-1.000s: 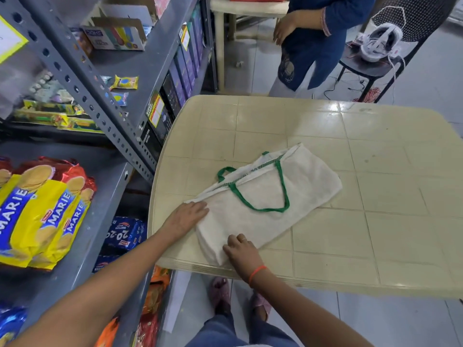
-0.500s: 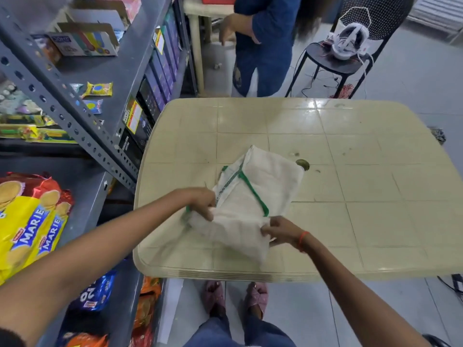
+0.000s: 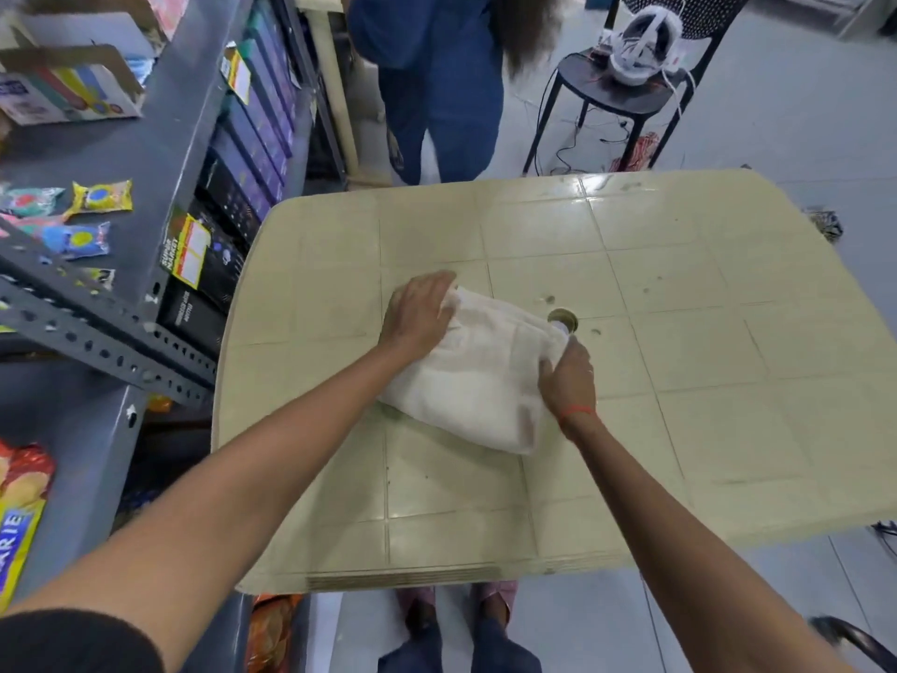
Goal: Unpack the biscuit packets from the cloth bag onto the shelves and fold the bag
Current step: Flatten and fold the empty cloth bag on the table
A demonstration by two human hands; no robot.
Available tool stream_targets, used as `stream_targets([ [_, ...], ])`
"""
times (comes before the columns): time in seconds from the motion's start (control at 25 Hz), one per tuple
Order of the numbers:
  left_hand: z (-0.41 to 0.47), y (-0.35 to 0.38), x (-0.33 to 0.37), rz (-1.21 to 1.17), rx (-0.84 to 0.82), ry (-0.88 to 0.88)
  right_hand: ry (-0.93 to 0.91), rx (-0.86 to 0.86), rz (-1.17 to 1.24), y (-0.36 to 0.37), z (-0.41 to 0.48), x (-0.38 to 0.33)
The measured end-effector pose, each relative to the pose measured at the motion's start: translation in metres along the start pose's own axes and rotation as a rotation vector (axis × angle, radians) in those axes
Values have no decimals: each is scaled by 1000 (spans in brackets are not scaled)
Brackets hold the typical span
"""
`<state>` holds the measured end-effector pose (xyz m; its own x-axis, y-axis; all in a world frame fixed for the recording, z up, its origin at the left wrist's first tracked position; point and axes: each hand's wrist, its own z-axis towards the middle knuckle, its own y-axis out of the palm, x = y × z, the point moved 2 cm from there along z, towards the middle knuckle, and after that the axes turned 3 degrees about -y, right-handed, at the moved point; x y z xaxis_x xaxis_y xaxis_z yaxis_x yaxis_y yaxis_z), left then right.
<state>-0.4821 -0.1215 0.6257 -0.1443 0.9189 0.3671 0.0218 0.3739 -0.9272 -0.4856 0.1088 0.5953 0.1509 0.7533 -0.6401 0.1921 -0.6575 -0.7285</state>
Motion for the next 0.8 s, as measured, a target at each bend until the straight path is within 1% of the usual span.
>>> stream_targets([
  [0.04, -23, 11, -7, 83, -29, 138, -161, -44, -91, 10, -15, 2],
  [0.12, -71, 31, -29, 295, -88, 437, -526, -244, -372, 37, -50, 12],
  [0.16, -88, 40, -44, 382, -112, 512, -642, -349, -517, 49, -65, 18],
  [0.2, -98, 48, -55, 436, -156, 525, -669, -431, -635, 58, -74, 24],
  [0.24, -103, 52, -62, 481, -208, 494, -642, -455, -703, 64, -76, 28],
  [0.28, -102, 55, -62, 520, -266, 449, -587, -454, -722, 66, -75, 29],
  [0.36, -92, 53, -50, 545, -358, 397, -539, -450, -704, 63, -68, 22],
  [0.4, -88, 48, -41, 519, -380, 375, -517, -479, -673, 59, -65, 16],
  [0.44, -86, 43, -32, 476, -377, 346, -472, -525, -619, 53, -62, 8],
  [0.48, -88, 36, -24, 421, -409, 310, -416, -587, -564, 45, -61, 3],
  [0.52, -92, 32, -19, 366, -500, 275, -356, -666, -526, 37, -62, 0],
  [0.6, -102, 23, -15, 185, -751, 180, -251, -863, -473, 20, -63, -2],
  [0.64, -102, 15, -12, 103, -837, 140, -175, -938, -437, 10, -62, -4],
  [0.68, -99, 7, -10, 56, -865, 106, -111, -975, -387, 2, -61, -7],
  [0.72, -92, 2, -10, 33, -848, 70, -87, -958, -346, -3, -57, -10],
  [0.76, -83, -2, -12, 23, -803, 29, -117, -885, -338, -4, -50, -14],
  [0.8, -76, -5, -15, 14, -729, -8, -165, -767, -355, -3, -42, -20],
])
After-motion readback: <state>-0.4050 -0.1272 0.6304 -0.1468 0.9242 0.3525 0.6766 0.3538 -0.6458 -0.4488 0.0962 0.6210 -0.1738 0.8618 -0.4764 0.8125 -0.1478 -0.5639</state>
